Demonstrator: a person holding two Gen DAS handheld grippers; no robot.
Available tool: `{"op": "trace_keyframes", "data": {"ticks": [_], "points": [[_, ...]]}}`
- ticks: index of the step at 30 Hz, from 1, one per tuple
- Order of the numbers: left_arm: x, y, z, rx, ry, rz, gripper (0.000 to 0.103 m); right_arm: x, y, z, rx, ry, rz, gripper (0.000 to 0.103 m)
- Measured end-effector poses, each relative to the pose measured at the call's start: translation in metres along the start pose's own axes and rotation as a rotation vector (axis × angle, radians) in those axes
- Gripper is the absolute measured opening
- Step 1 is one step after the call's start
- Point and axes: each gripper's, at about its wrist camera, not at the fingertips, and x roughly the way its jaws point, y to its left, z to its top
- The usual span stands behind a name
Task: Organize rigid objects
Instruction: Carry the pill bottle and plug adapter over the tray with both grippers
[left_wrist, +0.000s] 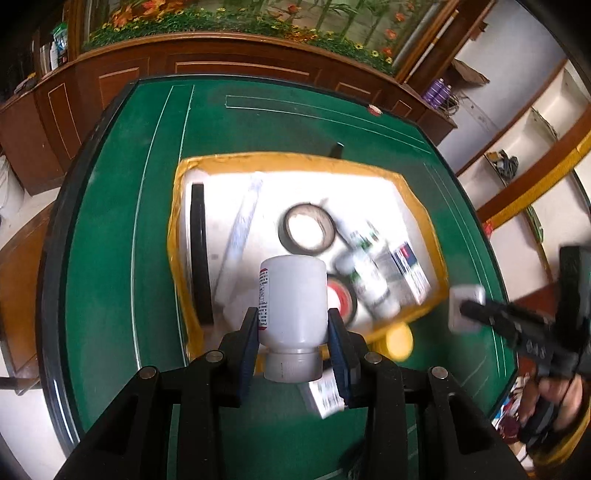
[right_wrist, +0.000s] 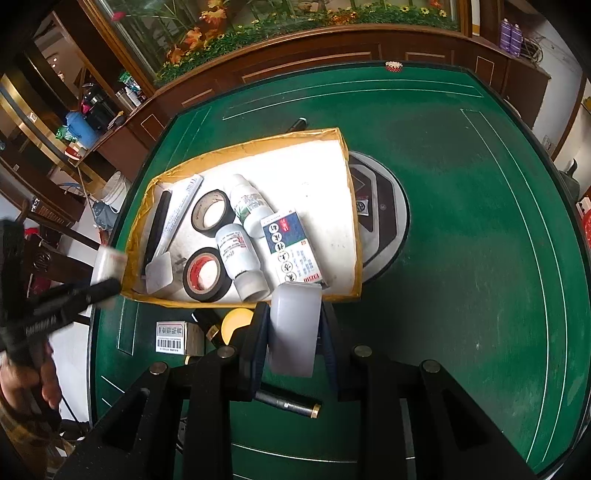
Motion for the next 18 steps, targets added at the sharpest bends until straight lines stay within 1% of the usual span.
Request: {"op": "trace_keyframes", "data": {"ticks": [2,8,14,18], "points": [[0.011,0.002,0.011,-0.008,0.004,-0.002,0.037,0.001,0.001,0.004,-0.004,0.000,0.005,0.026],[0.042,0.003,0.030,-0.002,0.016,0.033,0.037,0.005,0.002,0.015,-0.018,-0.002,0.012,0.026],[0.071,0.008,0.035,-0.025,0.052,0.044,0.037,0.008,0.001,0.027,-0.035,-0.001,0.014,0.026],[0.072,0.005,0.034,-0.009,0.050,0.057,0.037,0.013,-0.001,0.035,-0.042,0.002,0.014,0.026]]}}
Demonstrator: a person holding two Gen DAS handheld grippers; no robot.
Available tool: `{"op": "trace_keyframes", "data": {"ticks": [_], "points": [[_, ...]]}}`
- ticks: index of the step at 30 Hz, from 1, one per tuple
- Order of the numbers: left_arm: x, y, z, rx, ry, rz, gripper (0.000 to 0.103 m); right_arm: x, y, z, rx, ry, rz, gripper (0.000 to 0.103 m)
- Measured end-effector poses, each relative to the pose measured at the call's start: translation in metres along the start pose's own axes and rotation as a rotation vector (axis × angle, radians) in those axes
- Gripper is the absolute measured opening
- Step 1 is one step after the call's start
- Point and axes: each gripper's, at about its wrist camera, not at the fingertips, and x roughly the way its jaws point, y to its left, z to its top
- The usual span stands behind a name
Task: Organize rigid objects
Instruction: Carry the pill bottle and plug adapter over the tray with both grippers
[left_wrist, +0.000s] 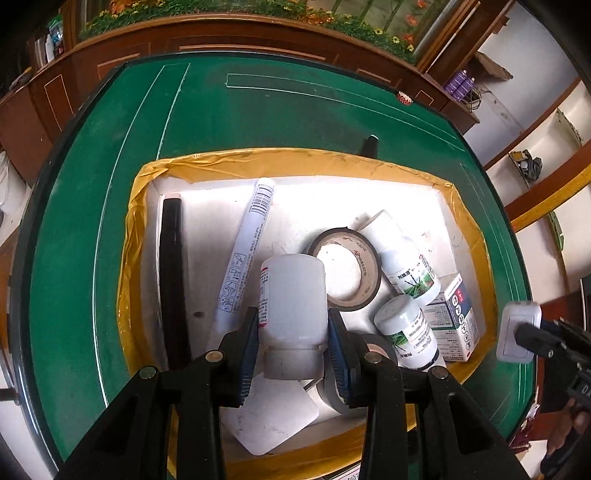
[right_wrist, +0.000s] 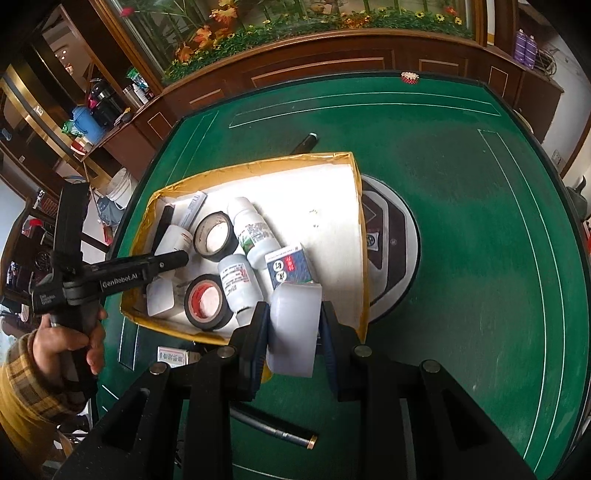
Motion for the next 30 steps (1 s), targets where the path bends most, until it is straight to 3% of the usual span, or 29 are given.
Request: {"op": "trace_keyframes", "data": {"ticks": [5,20,30], "points": [[-0.002,0.002,-0.005,0.027,0.013,0.042,0.037,0.010,0.001,0.014,-0.017,0.007,-0.002,0.026],[0.005,0.008,0.000,0.008,-0.005,0.034,0.037,0.065,0.015,0.076,-0.100,0.040,-0.056,0.024],[0.003,0.005,-0.001,0.013,-0.012,0.036,0.037,0.092,0.017,0.082,-0.111,0.088,-0.061,0.024]]}}
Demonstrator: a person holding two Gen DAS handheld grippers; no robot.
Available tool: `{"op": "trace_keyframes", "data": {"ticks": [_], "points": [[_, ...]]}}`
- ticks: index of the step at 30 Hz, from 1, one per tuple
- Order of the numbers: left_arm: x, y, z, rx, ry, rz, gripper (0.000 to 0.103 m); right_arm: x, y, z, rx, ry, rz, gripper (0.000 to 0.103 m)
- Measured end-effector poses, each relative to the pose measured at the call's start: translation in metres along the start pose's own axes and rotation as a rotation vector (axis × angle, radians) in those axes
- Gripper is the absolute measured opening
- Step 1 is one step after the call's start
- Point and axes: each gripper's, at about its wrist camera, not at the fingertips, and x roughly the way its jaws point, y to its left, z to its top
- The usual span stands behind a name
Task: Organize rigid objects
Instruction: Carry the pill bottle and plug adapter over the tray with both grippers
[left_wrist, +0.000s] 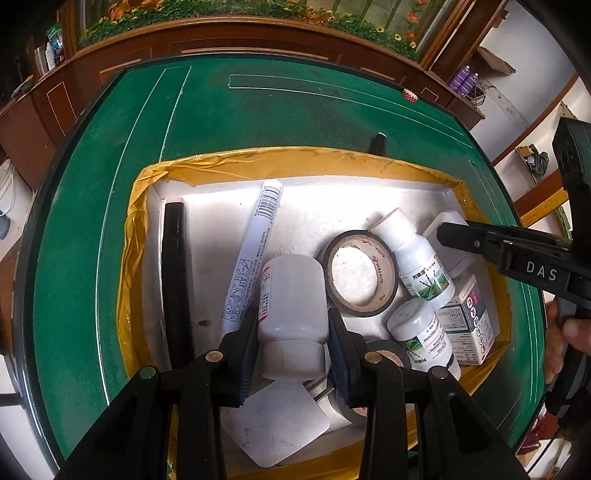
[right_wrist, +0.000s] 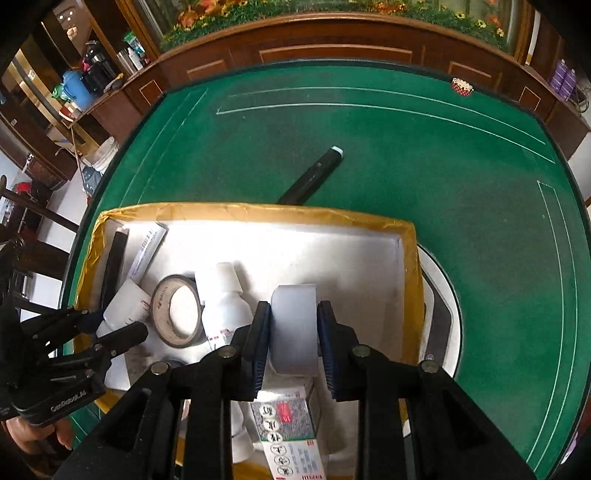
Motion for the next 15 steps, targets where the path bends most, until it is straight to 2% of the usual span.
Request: {"op": "trace_keyframes", "data": {"ticks": [15], "points": [[-0.001,-0.003,0.000,0.007,-0.004,0.011,0.037,0.013,0.011,0.015,-0.051,-0.002,-0.010,0.027]]}}
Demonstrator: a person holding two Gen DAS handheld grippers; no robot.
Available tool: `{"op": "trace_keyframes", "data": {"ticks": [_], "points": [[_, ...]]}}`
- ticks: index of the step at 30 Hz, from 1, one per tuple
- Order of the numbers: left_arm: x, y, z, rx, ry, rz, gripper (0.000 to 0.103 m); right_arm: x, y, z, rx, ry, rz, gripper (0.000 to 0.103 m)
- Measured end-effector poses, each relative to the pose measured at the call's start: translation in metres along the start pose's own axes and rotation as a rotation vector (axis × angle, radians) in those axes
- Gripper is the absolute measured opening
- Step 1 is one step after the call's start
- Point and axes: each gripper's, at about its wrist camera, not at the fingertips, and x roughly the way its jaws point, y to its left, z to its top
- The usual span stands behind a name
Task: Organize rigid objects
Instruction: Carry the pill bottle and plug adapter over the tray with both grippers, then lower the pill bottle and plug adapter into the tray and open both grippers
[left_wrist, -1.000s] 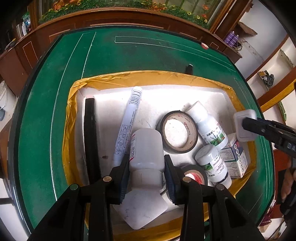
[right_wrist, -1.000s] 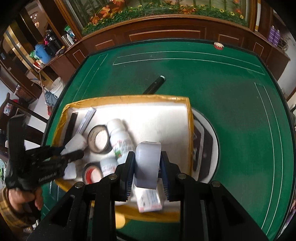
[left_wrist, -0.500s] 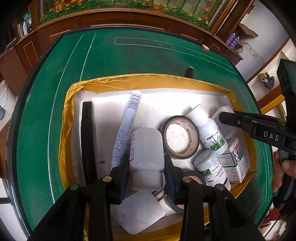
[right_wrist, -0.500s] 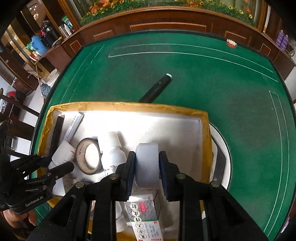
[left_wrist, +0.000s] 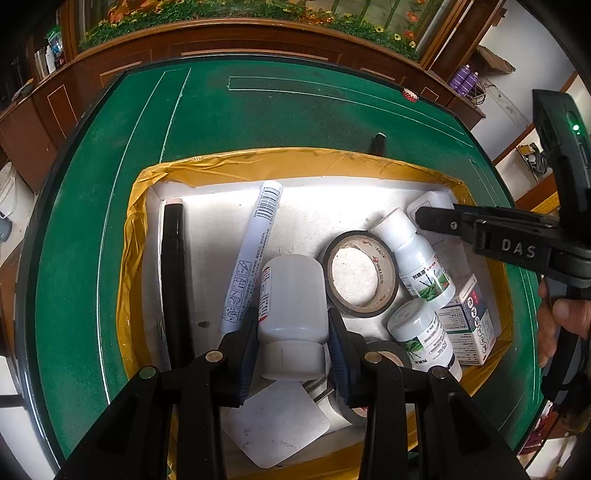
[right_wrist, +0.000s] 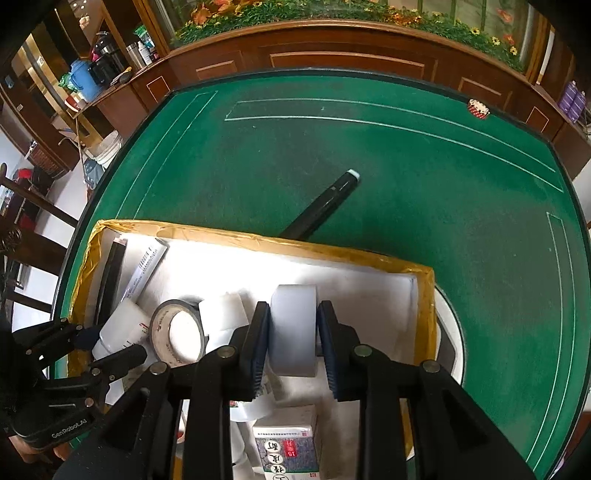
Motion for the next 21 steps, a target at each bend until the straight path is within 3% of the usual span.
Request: {"op": "trace_keyframes", "data": {"ticks": [21], "points": [[0.001,-0.002,0.000,0.005,0.000,0.014,0.037,-0.003,-0.008,-0.014,0.064,0.015,0.033,0.027]]}}
